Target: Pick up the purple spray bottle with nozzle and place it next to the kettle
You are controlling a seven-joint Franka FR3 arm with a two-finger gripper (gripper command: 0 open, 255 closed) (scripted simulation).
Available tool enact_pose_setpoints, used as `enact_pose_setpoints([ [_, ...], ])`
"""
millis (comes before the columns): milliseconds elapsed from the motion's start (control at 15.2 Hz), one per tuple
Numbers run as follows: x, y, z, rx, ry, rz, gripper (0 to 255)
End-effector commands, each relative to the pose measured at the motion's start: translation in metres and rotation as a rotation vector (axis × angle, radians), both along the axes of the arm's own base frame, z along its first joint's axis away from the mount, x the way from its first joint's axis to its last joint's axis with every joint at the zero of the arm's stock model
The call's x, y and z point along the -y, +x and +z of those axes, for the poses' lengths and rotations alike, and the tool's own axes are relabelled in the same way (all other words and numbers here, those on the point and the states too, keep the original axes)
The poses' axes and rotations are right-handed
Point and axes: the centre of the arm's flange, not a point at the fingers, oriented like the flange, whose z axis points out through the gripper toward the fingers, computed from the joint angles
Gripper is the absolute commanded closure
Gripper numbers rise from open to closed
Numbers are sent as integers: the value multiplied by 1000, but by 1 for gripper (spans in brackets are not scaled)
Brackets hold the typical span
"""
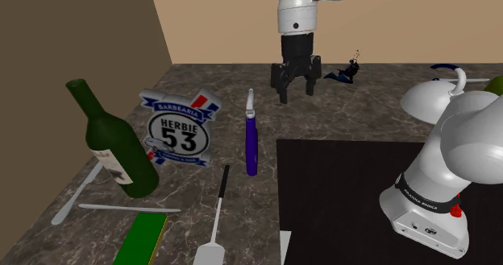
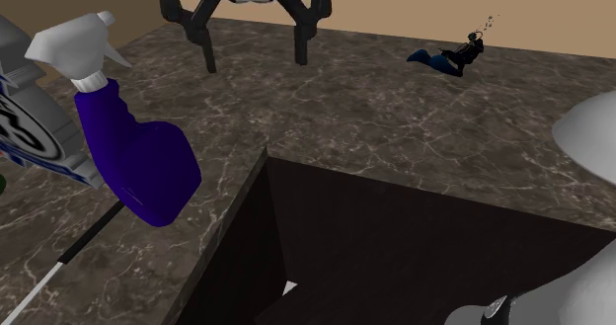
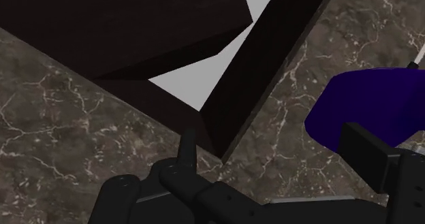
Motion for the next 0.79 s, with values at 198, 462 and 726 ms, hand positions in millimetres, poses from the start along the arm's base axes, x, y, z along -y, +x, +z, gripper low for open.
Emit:
enact_pose_setpoints([
  [198,-38,45,-27,-33,31,-99,0],
  [462,-65,83,-48,-60,55,-175,0],
  [726,-75,92,-64,-68,62,-199,0],
])
